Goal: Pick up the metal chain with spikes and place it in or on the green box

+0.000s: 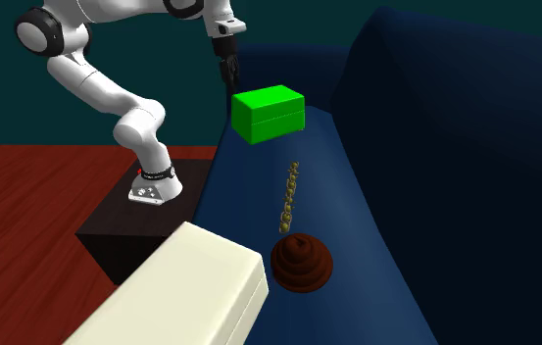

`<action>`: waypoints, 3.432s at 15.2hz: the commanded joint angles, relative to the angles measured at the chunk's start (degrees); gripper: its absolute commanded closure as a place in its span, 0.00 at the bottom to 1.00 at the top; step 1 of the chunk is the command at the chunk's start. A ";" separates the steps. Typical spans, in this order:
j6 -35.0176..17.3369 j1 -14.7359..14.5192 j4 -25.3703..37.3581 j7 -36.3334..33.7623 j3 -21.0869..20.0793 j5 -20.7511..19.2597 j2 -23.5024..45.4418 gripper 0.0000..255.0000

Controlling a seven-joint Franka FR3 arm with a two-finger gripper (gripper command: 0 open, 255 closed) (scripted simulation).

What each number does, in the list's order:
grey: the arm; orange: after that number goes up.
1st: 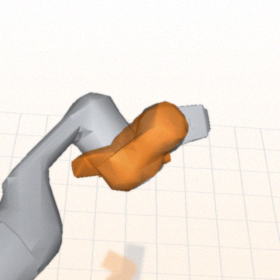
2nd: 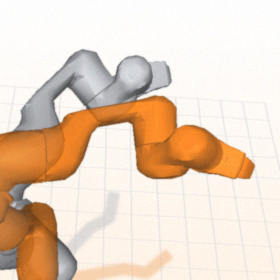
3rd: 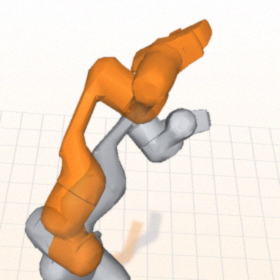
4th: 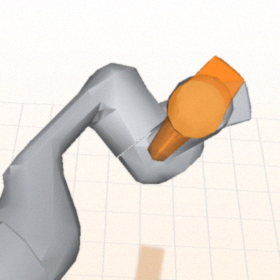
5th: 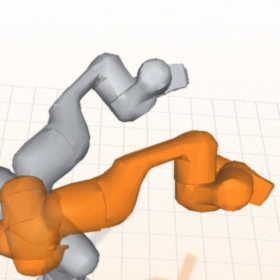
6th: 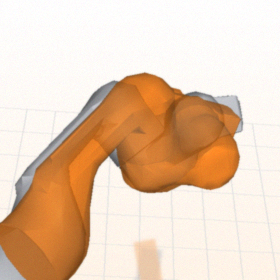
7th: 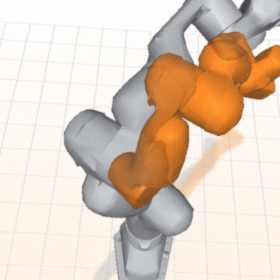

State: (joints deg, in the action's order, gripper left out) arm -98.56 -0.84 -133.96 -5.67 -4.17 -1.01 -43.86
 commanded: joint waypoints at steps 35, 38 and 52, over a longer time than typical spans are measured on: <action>-62.72 -40.13 -5.91 96.30 71.07 6.70 33.31 0.00; -64.00 -48.56 -5.15 101.70 78.62 14.10 36.50 0.00; -64.00 -48.64 -5.15 101.65 78.69 14.04 36.48 1.00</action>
State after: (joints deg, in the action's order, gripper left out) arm -162.57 -49.48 -139.09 95.98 74.52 13.02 -7.39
